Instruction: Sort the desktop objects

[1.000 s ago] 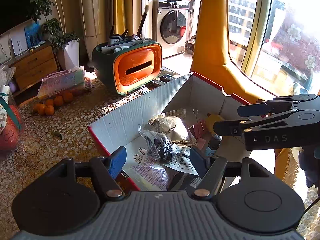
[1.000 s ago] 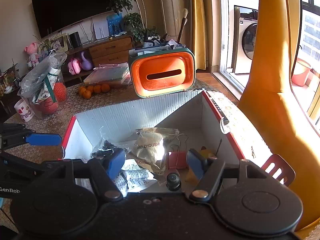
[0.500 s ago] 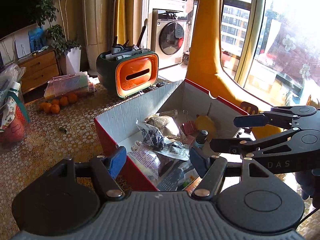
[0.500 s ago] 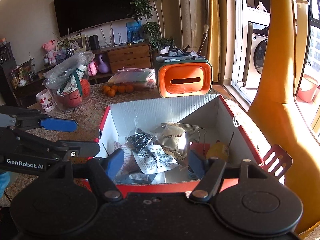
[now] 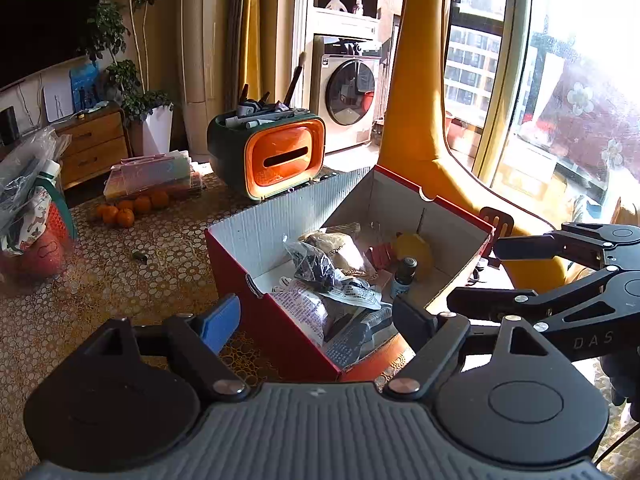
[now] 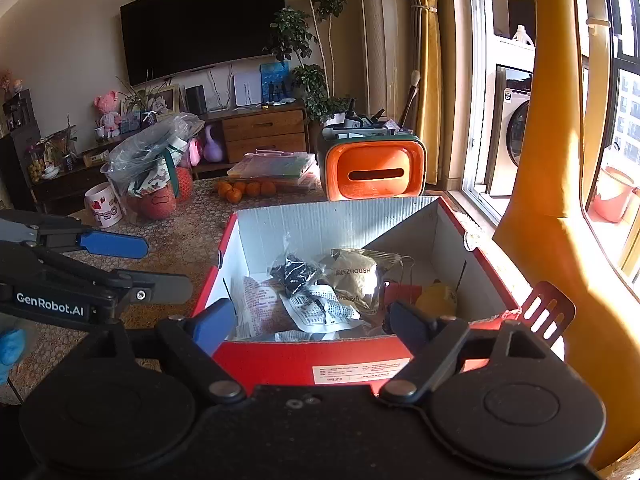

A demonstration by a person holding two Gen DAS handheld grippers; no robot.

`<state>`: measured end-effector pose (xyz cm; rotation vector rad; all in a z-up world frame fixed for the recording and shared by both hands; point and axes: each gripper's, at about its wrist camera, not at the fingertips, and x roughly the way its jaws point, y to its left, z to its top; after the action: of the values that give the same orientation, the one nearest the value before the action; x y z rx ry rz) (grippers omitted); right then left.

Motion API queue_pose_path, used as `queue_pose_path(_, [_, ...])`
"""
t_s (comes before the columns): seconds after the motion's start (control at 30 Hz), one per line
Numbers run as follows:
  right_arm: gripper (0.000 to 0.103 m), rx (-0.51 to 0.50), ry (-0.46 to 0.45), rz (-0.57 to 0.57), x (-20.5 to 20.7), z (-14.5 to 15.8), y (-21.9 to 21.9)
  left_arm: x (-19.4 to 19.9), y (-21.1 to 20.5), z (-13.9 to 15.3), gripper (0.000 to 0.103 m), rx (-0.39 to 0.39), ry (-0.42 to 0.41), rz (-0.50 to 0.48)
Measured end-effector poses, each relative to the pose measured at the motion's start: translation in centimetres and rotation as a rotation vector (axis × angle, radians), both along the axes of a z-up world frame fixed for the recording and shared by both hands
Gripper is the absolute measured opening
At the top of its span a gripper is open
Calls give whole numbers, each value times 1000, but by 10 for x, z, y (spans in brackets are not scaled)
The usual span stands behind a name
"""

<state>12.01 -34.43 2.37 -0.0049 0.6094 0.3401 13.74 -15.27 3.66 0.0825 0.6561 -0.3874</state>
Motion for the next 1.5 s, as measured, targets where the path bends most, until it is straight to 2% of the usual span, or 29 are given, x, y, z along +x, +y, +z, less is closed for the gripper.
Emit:
queue_pose_path(0.1, [88,23,3,8,-5,1,-2,-1,1,-2,87,2,-4,2])
queue_pose_path(0.17, [91,29,1,11,-8,1,-4,-2,1,-3,94,5,-7,10])
queue_pose_path(0.2, [94,30,-2,10,-9,1,-4,-2,2,-3,103,4,-12,14])
queue_pose_path(0.5, [102,42,-57,-13,-25,2,-7,-12,1,-6,103,8,-26,19])
queue_pose_path(0.83, [103,52,-76,-20,-39,-1,-3,-20,8,-9,103,-9,-5,41])
queue_pose_path(1.13, [103,14,-113,-36,-53,-3,8,-26,16,-15,103,-34,14,79])
queue_pose_path(1.5, [103,10,-127,-80,-63,-7,13,-36,17,-15,103,-5,-10,98])
